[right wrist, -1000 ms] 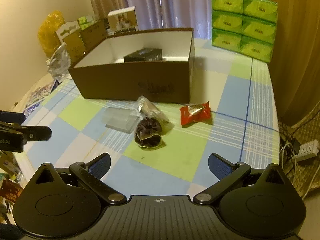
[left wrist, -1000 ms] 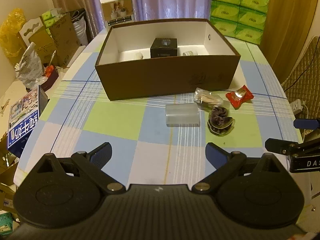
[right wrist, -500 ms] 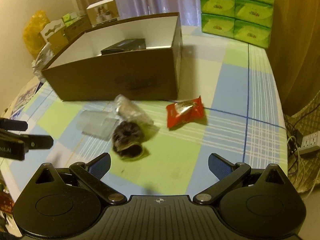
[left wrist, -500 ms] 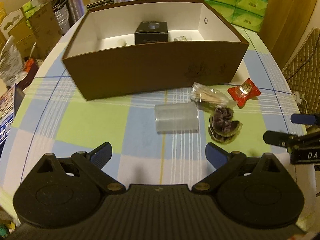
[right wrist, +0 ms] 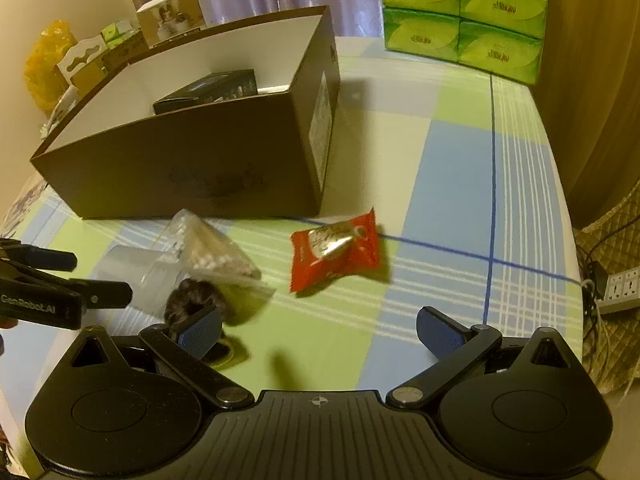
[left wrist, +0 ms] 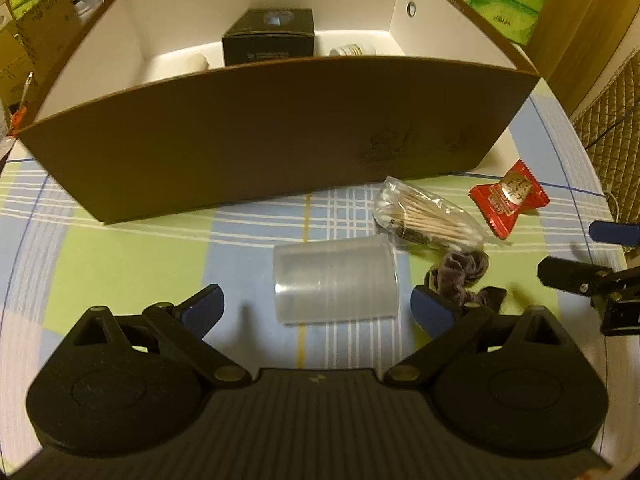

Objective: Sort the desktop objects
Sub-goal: 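Grasp the clear plastic cup with the left tool while the right tool grasps the red candy packet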

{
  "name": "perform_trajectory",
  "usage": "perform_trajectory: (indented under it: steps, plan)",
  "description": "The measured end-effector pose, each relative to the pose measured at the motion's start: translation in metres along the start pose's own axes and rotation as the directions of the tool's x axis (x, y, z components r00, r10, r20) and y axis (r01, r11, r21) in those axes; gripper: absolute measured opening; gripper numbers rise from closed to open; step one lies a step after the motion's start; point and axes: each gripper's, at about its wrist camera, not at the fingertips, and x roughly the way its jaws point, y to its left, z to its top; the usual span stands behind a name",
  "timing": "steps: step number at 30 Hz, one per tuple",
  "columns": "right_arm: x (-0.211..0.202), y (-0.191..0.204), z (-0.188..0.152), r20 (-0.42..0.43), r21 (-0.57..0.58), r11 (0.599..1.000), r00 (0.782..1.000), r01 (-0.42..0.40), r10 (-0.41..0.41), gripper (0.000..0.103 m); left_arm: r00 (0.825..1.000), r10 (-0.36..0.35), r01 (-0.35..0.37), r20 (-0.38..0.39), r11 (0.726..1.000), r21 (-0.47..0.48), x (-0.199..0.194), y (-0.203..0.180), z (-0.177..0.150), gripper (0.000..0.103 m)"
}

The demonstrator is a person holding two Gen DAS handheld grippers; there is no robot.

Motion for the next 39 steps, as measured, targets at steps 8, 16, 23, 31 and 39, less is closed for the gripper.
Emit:
perform_trajectory:
  steps: [8, 16, 23, 31, 39]
  plan:
    - [0.016, -0.008, 0.013, -0.002, -0.012, 1.0, 1.0, 0.004, -0.004, 0.101, 0.999, 0.002, -0.001, -0.035, 1.0, 0.023, 0.026, -0.003, 0.013, 0.091]
    - [0.031, -0.004, 0.022, 0.006, -0.054, 0.999, 1.0, 0.004, -0.004, 0.101, 0.999, 0.026, -0.026, -0.039, 1.0, 0.008, 0.035, 0.015, 0.013, 0.069]
    - [0.048, 0.001, 0.03, 0.014, -0.097, 0.995, 1.0, 0.016, -0.015, 0.097, 0.996, 0.079, -0.081, -0.04, 0.995, -0.057, 0.03, 0.052, 0.008, 0.069]
    - [0.065, 0.006, 0.027, -0.013, -0.138, 0.99, 0.999, 0.039, -0.041, 0.051, 0.994, 0.097, -0.1, -0.043, 0.992, -0.08, 0.025, 0.069, -0.001, 0.069]
    - [0.044, 0.003, 0.022, -0.01, -0.105, 0.994, 0.999, 0.037, -0.039, 0.046, 0.996, 0.087, -0.087, -0.018, 0.995, -0.048, 0.013, 0.069, -0.008, 0.069]
